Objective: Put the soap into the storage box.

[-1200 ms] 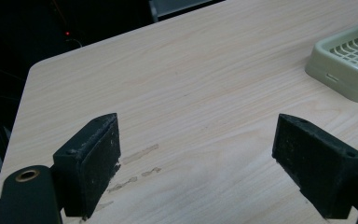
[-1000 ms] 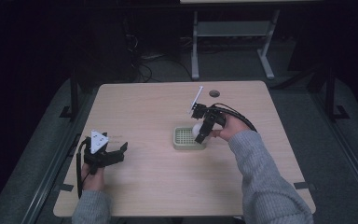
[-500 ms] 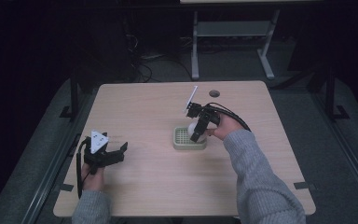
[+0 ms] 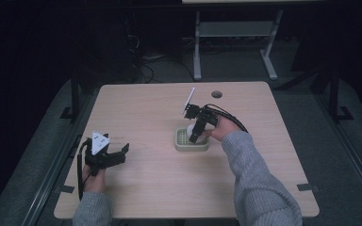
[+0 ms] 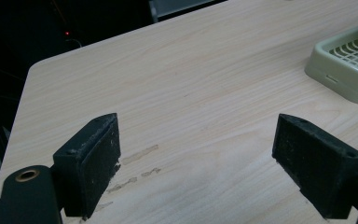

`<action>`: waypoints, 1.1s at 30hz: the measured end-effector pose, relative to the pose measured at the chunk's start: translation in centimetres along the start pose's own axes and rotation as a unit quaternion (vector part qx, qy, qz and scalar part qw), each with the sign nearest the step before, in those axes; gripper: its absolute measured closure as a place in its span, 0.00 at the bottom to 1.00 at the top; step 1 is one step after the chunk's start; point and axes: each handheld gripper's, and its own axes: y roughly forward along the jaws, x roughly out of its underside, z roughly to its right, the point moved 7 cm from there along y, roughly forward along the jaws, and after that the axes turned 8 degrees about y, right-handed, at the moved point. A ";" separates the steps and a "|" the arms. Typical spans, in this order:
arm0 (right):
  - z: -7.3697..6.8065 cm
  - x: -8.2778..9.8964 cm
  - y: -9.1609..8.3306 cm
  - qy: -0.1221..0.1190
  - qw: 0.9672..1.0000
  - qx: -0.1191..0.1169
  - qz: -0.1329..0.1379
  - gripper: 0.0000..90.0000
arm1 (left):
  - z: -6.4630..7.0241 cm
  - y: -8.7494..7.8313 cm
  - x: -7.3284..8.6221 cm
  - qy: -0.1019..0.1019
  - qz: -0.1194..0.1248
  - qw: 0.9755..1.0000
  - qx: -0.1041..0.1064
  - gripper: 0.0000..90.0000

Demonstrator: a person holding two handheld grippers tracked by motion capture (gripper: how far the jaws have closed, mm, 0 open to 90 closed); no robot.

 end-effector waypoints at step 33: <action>0.5 -1.0 2.7 0.005 1.000 0.012 -0.016 0.26 | -0.1 0.0 0.0 -0.005 0.002 1.000 -0.001 0.16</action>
